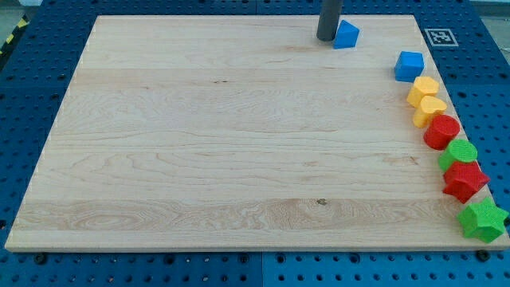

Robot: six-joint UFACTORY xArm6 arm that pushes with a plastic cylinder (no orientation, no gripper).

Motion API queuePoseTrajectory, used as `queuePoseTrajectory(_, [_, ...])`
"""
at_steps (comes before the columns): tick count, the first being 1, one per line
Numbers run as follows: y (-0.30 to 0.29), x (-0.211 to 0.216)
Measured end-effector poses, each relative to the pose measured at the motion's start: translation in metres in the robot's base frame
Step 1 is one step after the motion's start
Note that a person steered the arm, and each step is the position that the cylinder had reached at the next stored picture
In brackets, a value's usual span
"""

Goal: Move blue triangle to the top side of the blue cube

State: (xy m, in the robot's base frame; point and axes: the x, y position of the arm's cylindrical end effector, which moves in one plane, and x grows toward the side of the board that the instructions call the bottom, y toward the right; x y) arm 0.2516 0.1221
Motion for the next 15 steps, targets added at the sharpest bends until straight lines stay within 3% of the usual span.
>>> queuePoseTrajectory(3, [0.062,0.025])
queuePoseTrajectory(9, [0.098,0.017])
queuePoseTrajectory(11, [0.093,-0.010])
queuePoseTrajectory(15, [0.095,-0.010])
